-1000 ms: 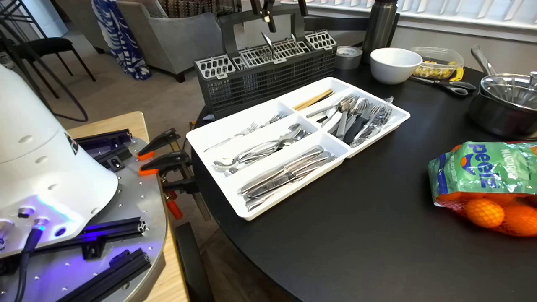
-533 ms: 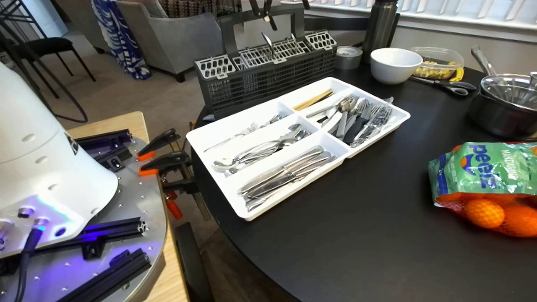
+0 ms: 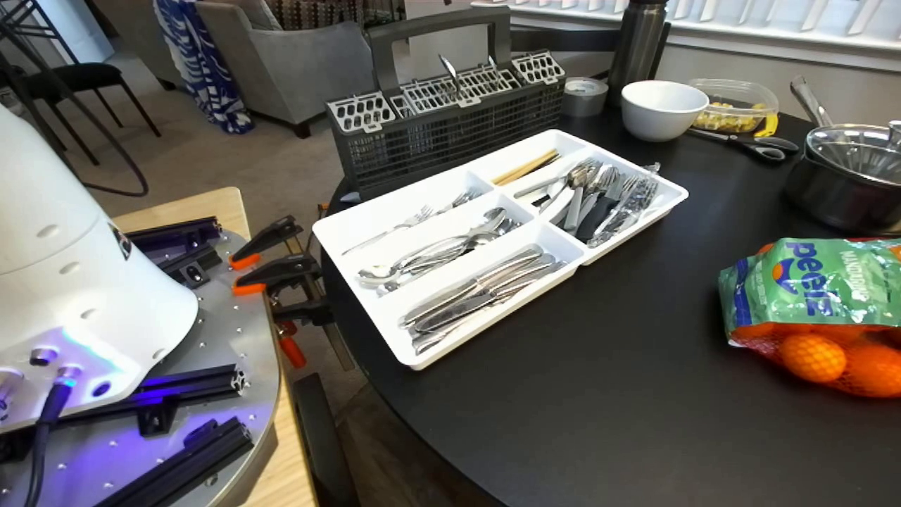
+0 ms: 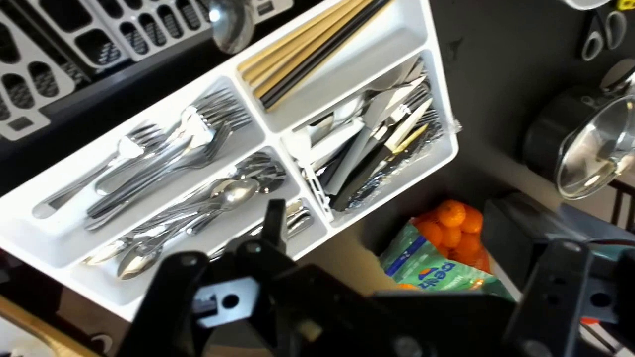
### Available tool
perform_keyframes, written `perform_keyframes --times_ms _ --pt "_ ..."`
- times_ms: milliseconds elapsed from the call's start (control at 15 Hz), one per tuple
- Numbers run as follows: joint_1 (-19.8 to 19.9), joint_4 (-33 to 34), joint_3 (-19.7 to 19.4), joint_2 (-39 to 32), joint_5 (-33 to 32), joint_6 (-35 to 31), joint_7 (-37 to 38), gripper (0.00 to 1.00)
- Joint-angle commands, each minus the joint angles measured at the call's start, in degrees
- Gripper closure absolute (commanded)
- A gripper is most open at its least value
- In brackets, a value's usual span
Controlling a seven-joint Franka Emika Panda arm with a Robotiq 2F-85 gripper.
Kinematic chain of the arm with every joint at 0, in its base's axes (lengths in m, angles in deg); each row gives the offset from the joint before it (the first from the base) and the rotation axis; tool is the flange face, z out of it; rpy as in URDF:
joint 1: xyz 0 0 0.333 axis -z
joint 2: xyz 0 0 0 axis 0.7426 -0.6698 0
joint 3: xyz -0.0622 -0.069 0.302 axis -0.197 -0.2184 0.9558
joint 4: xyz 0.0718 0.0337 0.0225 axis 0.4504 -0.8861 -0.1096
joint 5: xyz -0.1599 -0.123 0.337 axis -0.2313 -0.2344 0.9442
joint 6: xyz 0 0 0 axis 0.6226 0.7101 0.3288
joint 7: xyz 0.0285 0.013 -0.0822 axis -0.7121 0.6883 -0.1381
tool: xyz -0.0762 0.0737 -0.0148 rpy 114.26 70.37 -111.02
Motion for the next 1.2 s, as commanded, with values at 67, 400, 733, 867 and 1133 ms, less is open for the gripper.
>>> perform_keyframes --times_ms 67,400,733,867,1133 --pt "-0.54 -1.76 2.00 -1.50 6.15 4.15 0.00 0.00" --pt "-1.30 -1.75 2.89 -5.78 6.03 1.05 -0.12 0.00" --pt "-1.99 -2.17 2.01 -9.46 6.26 -5.69 -3.65 0.00" --pt "-2.13 -2.42 1.70 -10.27 6.49 -8.58 -4.77 0.00" --pt "-2.36 -2.69 1.16 -11.45 6.67 -11.86 -7.13 0.26"
